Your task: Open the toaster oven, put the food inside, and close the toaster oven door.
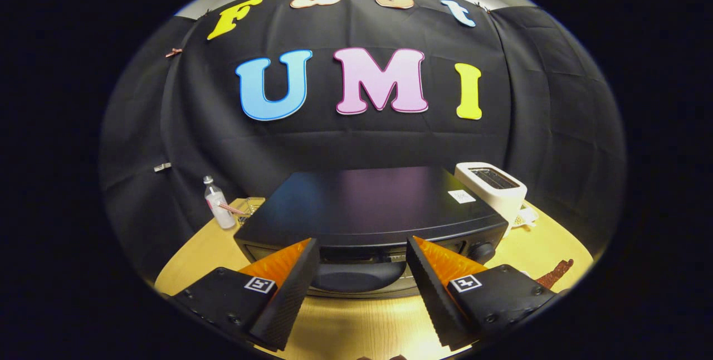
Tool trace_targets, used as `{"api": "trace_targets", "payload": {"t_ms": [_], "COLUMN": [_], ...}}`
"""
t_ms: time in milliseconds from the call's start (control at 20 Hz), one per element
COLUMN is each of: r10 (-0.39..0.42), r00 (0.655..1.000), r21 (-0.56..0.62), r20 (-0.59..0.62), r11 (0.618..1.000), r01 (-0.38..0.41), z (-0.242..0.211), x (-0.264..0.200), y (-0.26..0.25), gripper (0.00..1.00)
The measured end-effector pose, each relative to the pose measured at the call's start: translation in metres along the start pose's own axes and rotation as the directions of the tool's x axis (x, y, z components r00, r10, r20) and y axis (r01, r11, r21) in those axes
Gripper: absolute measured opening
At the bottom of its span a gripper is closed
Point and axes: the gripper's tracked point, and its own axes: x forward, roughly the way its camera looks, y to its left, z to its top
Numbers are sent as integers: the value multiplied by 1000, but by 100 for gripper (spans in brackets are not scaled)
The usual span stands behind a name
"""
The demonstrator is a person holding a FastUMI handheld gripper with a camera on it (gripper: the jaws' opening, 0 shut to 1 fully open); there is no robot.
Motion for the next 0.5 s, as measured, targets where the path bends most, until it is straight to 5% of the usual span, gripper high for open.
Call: {"api": "trace_targets", "payload": {"t_ms": [500], "r10": [11], "r00": [1000], "r21": [-51], "r20": [-11], "r11": [999], "r01": [-11], "z": [-10], "x": [-9], "y": [4], "gripper": [100]}}
